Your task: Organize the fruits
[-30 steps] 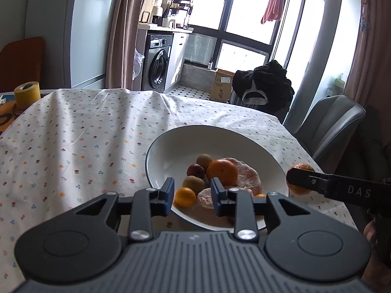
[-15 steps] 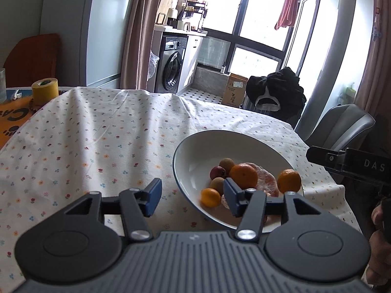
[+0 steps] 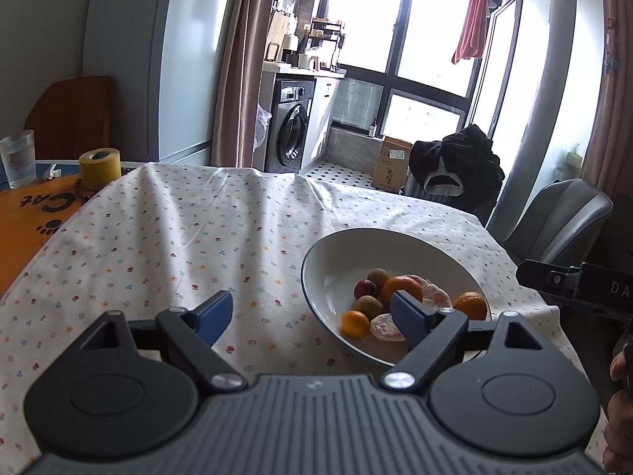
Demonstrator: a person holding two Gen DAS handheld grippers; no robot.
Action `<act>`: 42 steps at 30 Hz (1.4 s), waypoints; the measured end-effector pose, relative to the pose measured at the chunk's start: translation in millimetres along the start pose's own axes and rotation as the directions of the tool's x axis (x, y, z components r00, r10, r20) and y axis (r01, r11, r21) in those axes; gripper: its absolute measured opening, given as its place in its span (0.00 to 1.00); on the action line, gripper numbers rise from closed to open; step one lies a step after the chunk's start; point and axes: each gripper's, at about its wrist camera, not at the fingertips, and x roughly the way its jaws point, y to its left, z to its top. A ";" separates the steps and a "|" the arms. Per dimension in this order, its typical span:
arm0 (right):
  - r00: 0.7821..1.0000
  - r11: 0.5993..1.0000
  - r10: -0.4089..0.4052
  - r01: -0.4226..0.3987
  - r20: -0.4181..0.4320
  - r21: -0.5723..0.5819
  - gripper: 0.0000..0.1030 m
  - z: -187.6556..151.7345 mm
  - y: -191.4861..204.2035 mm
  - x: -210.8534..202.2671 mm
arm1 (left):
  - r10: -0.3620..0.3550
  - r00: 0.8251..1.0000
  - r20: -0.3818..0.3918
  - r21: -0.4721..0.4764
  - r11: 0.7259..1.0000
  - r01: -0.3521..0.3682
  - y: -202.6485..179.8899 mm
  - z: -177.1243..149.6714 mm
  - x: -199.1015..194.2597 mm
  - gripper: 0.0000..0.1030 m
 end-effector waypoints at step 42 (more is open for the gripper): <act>0.999 0.994 0.037 -0.035 0.019 -0.105 1.00 -8.9 33.9 -96.6 | -0.012 1.000 0.001 0.097 0.995 0.011 -4.1 -11.7 -109.1 0.97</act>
